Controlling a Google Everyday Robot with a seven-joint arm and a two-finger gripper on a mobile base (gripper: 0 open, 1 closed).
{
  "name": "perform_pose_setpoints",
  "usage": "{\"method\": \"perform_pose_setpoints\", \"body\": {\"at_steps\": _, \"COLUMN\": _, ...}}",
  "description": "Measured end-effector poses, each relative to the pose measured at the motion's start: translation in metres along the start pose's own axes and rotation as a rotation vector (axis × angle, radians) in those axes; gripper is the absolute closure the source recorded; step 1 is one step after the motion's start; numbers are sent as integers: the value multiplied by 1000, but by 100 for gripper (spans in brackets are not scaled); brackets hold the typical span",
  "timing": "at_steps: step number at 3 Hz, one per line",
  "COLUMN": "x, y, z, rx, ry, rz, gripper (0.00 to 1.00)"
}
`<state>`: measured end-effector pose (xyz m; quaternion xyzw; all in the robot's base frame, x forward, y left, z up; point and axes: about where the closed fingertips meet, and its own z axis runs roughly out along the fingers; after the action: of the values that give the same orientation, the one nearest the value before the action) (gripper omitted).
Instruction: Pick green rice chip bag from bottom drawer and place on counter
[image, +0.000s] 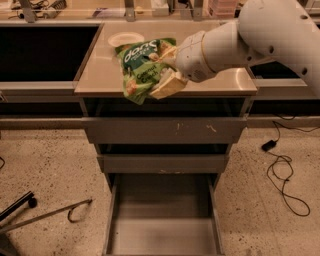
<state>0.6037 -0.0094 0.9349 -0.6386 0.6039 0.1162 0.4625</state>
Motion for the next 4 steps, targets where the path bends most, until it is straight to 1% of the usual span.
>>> {"method": "perform_pose_setpoints", "body": {"at_steps": 1, "x": 23, "y": -52, "z": 12, "rx": 32, "ry": 48, "rz": -4, "gripper": 100}}
{"method": "perform_pose_setpoints", "body": {"at_steps": 2, "x": 53, "y": -118, "z": 25, "rx": 102, "ry": 119, "rz": 68, "gripper": 100}}
{"method": "perform_pose_setpoints", "body": {"at_steps": 3, "x": 92, "y": -179, "z": 25, "rx": 234, "ry": 229, "rz": 179, "gripper": 100}}
{"method": "perform_pose_setpoints", "body": {"at_steps": 4, "x": 125, "y": -204, "z": 24, "rx": 309, "ry": 313, "rz": 285, "gripper": 100}}
